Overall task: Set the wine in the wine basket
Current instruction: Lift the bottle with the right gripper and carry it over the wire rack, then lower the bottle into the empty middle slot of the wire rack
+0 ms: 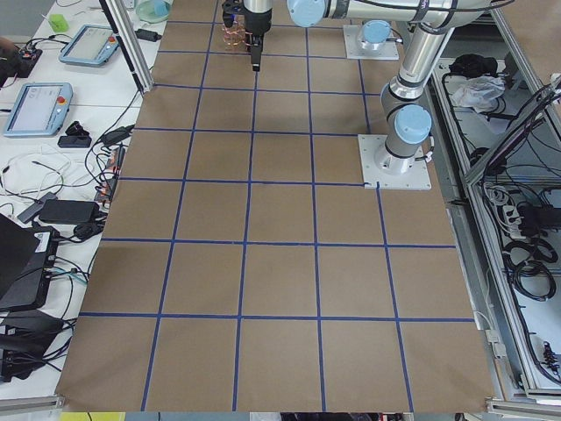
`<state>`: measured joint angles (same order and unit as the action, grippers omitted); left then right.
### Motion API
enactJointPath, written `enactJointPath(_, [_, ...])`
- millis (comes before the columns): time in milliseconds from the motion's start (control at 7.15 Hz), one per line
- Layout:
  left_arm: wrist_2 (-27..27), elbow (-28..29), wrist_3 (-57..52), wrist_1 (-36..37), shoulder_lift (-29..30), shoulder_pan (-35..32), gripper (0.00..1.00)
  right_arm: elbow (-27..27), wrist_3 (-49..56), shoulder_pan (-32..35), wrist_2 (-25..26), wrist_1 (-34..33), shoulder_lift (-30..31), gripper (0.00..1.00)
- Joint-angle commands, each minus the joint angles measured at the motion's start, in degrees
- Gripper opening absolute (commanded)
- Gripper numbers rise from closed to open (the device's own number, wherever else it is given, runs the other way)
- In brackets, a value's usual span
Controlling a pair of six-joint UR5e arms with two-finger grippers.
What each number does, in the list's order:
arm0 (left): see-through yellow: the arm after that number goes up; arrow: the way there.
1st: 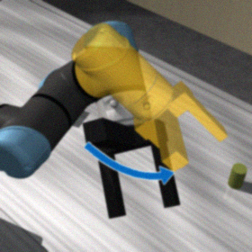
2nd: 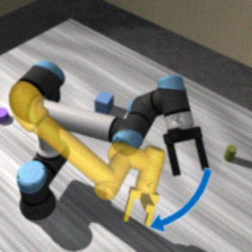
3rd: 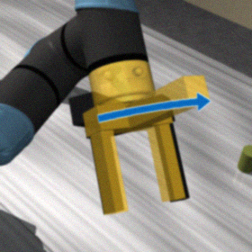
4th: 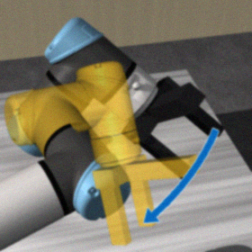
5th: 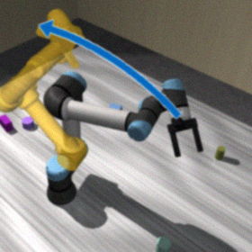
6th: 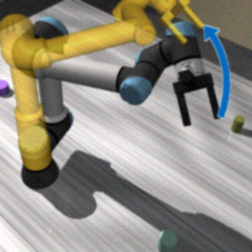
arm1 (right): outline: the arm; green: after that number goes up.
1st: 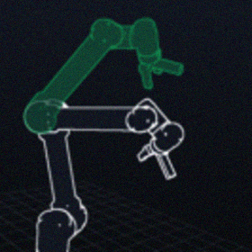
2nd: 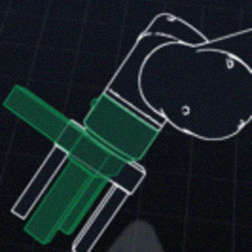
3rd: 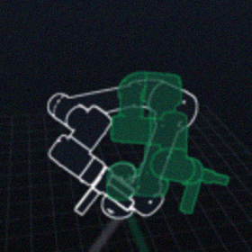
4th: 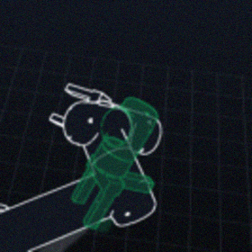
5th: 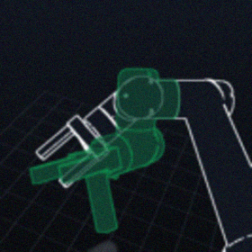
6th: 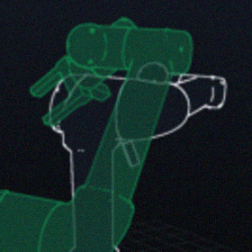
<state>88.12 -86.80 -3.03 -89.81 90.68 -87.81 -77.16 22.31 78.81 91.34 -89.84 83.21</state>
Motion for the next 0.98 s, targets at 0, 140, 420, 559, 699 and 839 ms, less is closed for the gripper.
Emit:
enactJointPath(0, [0.4,0.0,2.7,-0.3,0.2,-1.1,1.00,1.0,0.1,0.0,-1.0,-0.7,-1.9,0.00])
enactJointPath(140, [0.6,0.0,2.4,-0.3,0.2,-1.1,1.00,0.6,0.5,0.0,-0.5,-0.7,-2.2,0.00])
enactJointPath(420, [0.6,0.0,2.2,-0.3,0.2,-1.1,1.00,-0.4,0.7,0.0,-0.6,-0.9,-2.4,0.00])
enactJointPath(559, [0.7,0.0,2.0,-0.3,0.2,-1.1,1.00,-1.2,0.7,0.0,-0.6,-3.2,-3.5,0.00])
enactJointPath(699, [0.7,-0.1,2.0,-0.3,0.2,-1.1,1.00,-3.1,0.7,0.0,-0.7,-4.7,-3.5,0.00])
enactJointPath(839, [0.7,-0.1,2.0,-0.3,0.2,-1.1,1.00,-4.0,0.7,0.0,-0.6,-5.5,-3.7,0.00])
